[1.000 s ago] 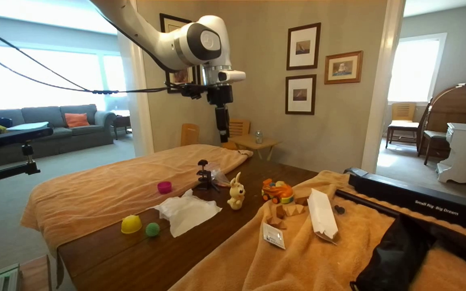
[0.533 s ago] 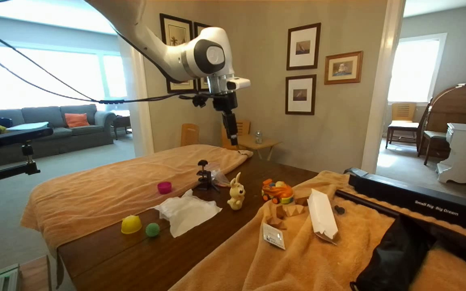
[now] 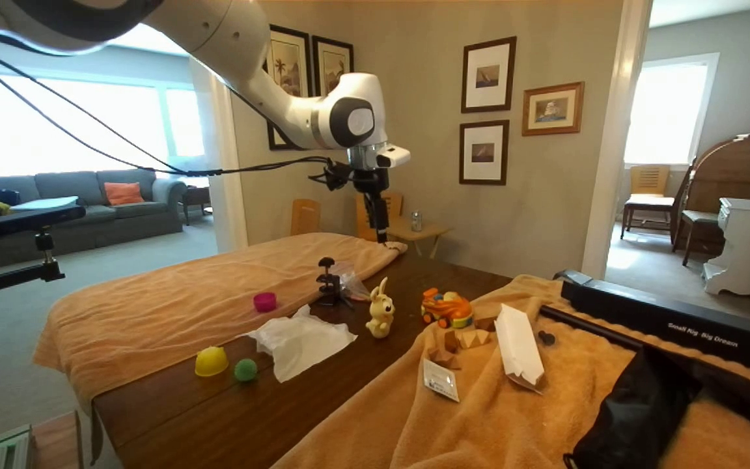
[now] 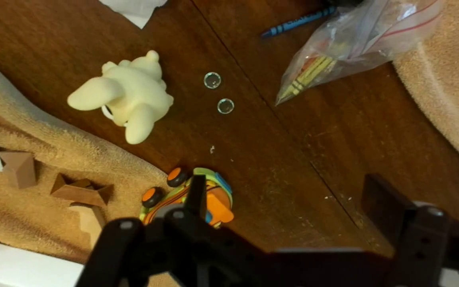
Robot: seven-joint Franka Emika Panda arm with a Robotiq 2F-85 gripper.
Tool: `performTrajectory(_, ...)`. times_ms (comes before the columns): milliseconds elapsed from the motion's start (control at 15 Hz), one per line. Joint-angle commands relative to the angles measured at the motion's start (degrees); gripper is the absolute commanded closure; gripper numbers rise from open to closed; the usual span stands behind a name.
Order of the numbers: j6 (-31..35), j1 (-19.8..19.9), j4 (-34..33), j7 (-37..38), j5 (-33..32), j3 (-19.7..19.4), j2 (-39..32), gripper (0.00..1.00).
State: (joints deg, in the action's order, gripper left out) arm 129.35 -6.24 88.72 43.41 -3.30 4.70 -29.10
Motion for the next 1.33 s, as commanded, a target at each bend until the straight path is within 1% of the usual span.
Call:
performTrajectory(0,-1.6,-2.1,-6.6,-1.3,3.3,-1.3,-4.9,0.0)
performTrajectory(600,-3.3,-4.0,-14.2,-0.3,8.8,-0.6,-12.6,0.0)
performTrajectory(1267,-12.0,-5.3,-22.5,1.4,12.7,-0.5,-18.9,0.0)
